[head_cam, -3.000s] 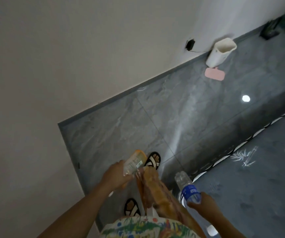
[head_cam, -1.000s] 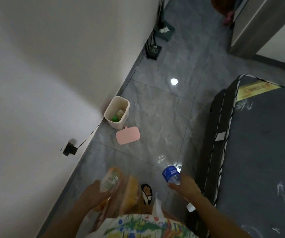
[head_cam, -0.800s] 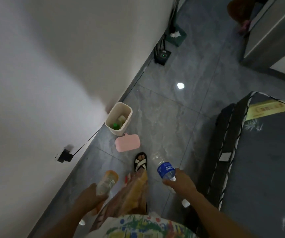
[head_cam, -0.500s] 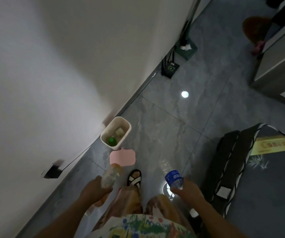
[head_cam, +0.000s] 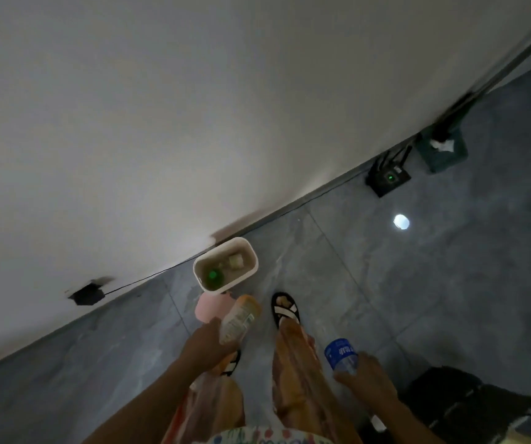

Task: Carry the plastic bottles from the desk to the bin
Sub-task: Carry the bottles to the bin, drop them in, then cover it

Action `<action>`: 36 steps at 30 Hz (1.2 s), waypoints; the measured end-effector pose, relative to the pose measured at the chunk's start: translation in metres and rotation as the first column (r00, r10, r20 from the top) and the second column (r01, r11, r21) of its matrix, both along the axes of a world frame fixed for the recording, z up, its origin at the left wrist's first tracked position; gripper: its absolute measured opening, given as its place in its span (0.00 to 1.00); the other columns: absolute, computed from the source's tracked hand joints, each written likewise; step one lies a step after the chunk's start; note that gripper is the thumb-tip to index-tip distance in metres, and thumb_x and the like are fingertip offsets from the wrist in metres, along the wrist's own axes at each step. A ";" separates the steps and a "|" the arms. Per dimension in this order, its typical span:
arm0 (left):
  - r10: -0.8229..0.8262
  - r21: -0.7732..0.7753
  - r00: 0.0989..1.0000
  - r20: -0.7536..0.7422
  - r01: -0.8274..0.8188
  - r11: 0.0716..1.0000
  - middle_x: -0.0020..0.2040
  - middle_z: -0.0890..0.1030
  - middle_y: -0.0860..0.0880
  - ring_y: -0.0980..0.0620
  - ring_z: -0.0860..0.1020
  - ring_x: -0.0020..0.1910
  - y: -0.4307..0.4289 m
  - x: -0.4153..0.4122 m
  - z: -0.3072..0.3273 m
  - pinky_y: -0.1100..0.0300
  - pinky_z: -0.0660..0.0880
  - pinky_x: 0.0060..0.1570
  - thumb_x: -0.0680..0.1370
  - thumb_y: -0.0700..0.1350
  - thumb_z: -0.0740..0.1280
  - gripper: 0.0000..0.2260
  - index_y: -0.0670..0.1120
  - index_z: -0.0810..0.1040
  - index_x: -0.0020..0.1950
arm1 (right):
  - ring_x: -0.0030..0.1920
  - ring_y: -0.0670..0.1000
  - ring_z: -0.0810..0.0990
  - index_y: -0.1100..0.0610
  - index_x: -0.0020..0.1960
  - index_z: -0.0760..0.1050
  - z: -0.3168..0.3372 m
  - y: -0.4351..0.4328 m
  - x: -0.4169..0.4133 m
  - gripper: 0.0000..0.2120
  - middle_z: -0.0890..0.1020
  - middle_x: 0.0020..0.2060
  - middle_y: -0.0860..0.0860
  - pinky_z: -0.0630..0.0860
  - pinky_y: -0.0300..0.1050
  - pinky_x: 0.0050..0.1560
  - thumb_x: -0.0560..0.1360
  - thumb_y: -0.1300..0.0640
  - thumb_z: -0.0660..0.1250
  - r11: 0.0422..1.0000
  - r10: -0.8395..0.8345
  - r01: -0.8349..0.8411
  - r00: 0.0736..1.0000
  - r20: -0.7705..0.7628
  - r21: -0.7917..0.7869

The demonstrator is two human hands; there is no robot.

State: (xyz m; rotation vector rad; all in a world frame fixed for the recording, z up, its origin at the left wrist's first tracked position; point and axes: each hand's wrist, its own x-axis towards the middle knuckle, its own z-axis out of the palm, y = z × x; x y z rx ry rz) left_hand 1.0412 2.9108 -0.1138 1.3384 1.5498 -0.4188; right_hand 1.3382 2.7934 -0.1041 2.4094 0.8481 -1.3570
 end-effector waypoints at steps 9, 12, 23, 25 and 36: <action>0.623 -0.084 0.778 -0.076 -0.628 0.774 0.57 0.80 0.43 0.45 0.80 0.53 -0.002 0.033 -0.044 0.53 0.78 0.54 0.72 0.54 0.71 0.21 0.45 0.73 0.60 | 0.55 0.57 0.78 0.63 0.63 0.68 -0.045 0.152 0.032 0.31 0.76 0.57 0.59 0.77 0.50 0.56 0.69 0.45 0.71 0.941 0.338 -0.328 0.932 -0.136 0.085; 0.762 -0.102 0.644 -0.067 -0.764 0.637 0.54 0.81 0.41 0.44 0.81 0.49 0.009 0.042 -0.076 0.50 0.79 0.53 0.73 0.54 0.70 0.21 0.42 0.74 0.58 | 0.53 0.55 0.79 0.61 0.62 0.70 -0.078 0.184 0.016 0.30 0.78 0.56 0.58 0.78 0.51 0.55 0.70 0.41 0.69 0.912 0.409 -0.400 0.901 -0.144 0.086; 0.999 -0.435 -0.044 0.028 -0.900 -0.027 0.49 0.74 0.39 0.44 0.74 0.36 0.058 0.039 -0.231 0.55 0.71 0.38 0.75 0.50 0.68 0.24 0.34 0.71 0.62 | 0.58 0.59 0.75 0.59 0.67 0.64 -0.260 0.269 -0.073 0.34 0.68 0.62 0.59 0.75 0.49 0.53 0.69 0.43 0.68 0.831 0.552 -0.556 0.822 -0.137 0.008; 0.987 -0.520 -0.161 0.012 -0.844 -0.132 0.44 0.75 0.42 0.50 0.73 0.29 0.061 0.037 -0.250 0.59 0.73 0.31 0.76 0.50 0.66 0.19 0.37 0.72 0.59 | 0.59 0.59 0.74 0.59 0.69 0.62 -0.291 0.281 -0.089 0.35 0.66 0.63 0.59 0.73 0.48 0.51 0.68 0.45 0.69 0.829 0.554 -0.559 0.819 -0.150 0.013; 0.853 -0.674 -0.522 0.002 -0.631 -0.385 0.42 0.76 0.42 0.48 0.77 0.31 0.069 0.054 -0.328 0.54 0.78 0.33 0.74 0.44 0.63 0.11 0.43 0.73 0.56 | 0.55 0.58 0.78 0.59 0.65 0.68 -0.415 0.331 -0.156 0.32 0.77 0.57 0.57 0.78 0.54 0.56 0.66 0.47 0.73 0.704 0.710 -0.703 0.697 -0.096 0.106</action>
